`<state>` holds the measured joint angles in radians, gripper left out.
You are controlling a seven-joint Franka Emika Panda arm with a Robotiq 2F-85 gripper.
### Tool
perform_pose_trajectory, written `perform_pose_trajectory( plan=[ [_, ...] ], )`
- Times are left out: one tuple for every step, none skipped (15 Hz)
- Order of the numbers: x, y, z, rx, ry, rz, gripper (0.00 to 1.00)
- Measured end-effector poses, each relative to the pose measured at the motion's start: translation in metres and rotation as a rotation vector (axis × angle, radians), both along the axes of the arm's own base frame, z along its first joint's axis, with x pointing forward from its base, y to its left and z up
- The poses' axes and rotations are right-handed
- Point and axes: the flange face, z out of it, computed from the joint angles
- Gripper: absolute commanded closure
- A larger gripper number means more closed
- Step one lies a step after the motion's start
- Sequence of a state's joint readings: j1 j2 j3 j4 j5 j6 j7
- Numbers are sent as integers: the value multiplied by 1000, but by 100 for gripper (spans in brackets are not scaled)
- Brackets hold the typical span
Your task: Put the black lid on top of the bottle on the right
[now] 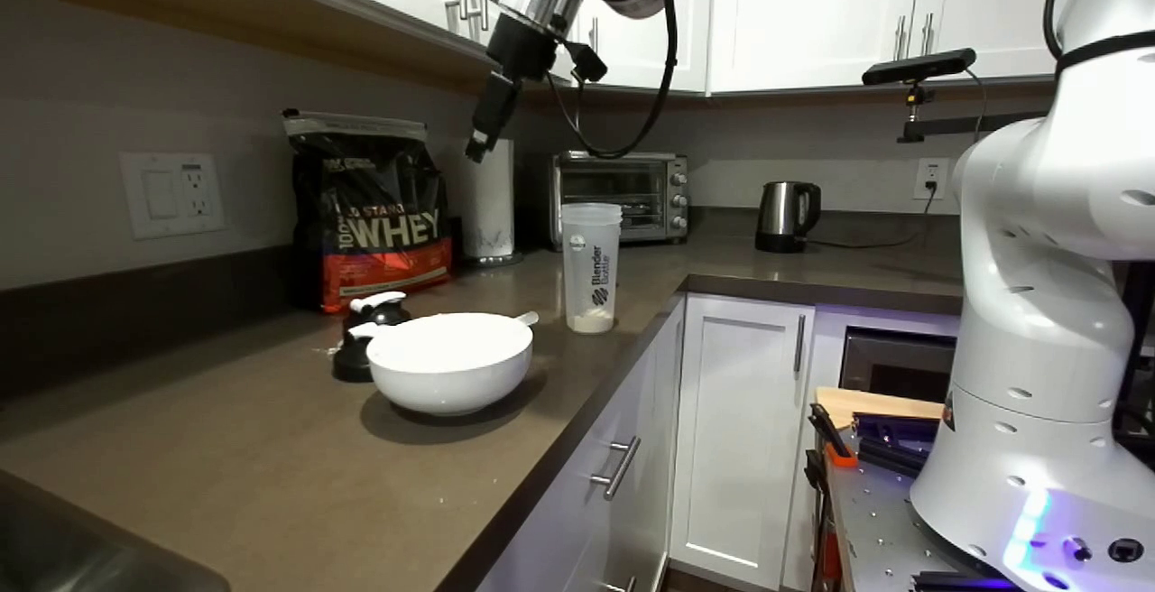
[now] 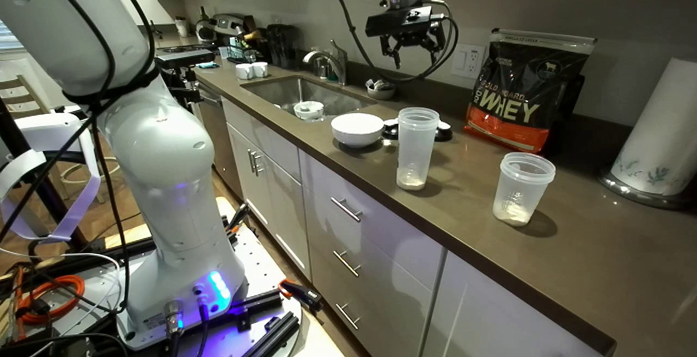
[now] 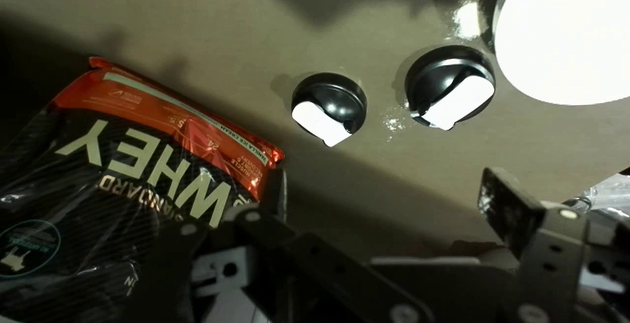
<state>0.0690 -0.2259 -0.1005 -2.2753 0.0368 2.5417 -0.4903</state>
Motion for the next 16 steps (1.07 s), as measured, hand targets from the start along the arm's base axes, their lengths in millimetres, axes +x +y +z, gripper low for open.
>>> perform_pose_trajectory(
  plan=[
    [2,3,-3,-11,-15,2,0],
    [4,6,-6,-15,-25,1,0],
    [5,9,-11,-17,-28,-5,0],
    [7,11,-17,-16,-26,-12,0],
    [8,13,-23,-16,-22,-20,0],
    [10,15,-31,-14,-17,-25,0],
    [12,16,-38,-14,-14,-28,0],
    [15,18,-45,-14,-17,-29,0],
    [18,19,-52,-16,-23,-28,0],
    [22,19,-58,-23,-33,-25,0],
    [25,20,-63,-36,-46,-18,0],
    [29,20,-67,-55,-58,-6,0],
    [33,20,-71,-77,-69,9,0],
    [37,19,-74,-99,-77,25,0],
    [41,19,-77,-116,-77,37,0],
    [46,19,-78,-129,-77,47,0]
  ],
)
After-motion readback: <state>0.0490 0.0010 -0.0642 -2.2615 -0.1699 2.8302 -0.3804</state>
